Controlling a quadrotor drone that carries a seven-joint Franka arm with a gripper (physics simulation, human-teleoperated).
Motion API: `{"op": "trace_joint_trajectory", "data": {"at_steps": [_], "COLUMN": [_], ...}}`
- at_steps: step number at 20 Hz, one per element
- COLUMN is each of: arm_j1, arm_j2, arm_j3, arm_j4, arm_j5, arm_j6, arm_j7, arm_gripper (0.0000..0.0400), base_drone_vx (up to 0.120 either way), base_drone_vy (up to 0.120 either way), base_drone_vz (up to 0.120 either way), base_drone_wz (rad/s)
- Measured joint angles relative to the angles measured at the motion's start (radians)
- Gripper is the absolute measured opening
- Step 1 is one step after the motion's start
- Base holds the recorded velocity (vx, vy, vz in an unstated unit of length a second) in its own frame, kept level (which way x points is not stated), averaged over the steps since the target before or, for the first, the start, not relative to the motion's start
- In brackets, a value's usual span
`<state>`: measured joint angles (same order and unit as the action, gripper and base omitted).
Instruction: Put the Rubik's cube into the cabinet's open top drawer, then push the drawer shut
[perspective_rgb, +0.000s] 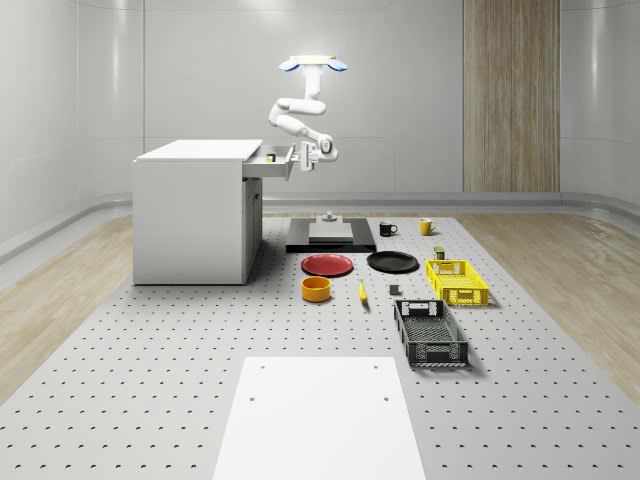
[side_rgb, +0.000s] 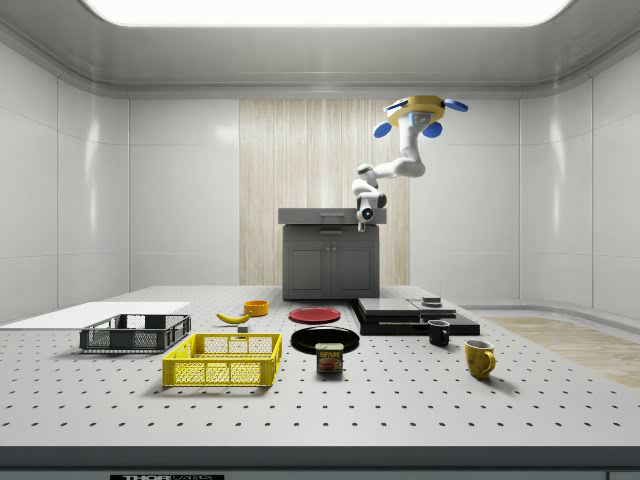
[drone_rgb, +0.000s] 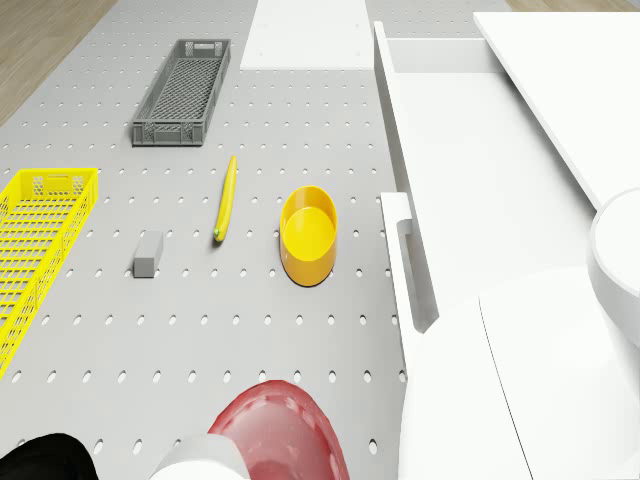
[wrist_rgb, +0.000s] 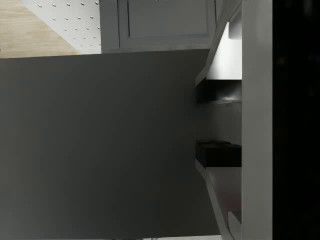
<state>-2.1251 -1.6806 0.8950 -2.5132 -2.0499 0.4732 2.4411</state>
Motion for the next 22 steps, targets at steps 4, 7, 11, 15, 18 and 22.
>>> {"op": "trace_joint_trajectory", "data": {"at_steps": [4, 7, 11, 15, 18, 22], "arm_j1": [0.075, 0.135, 0.192, 0.259, 0.281, 0.339], "arm_j2": [-0.009, -0.013, -0.017, -0.019, -0.021, -0.022], "arm_j3": [-0.005, -0.014, -0.059, -0.066, -0.103, -0.106], "arm_j4": [-0.020, -0.035, -0.058, -0.059, -0.061, -0.046], "arm_j5": [-0.134, -0.242, -0.329, -0.463, -0.502, -0.621], "arm_j6": [0.002, 0.007, 0.024, 0.044, 0.063, 0.097], "arm_j7": [-0.140, -0.235, -0.234, -0.369, -0.344, -0.470], "arm_gripper": [0.0105, 0.0105, 0.0105, 0.0106, 0.0105, 0.0107], "base_drone_vx": [0.000, 0.000, 0.000, 0.000, 0.000, 0.000], "base_drone_vy": [0.000, 0.000, 0.000, 0.000, 0.000, 0.000], "base_drone_vz": [0.000, 0.000, 0.000, 0.000, 0.000, 0.000], "base_drone_wz": [0.000, 0.000, 0.000, 0.000, 0.000, 0.000]}}
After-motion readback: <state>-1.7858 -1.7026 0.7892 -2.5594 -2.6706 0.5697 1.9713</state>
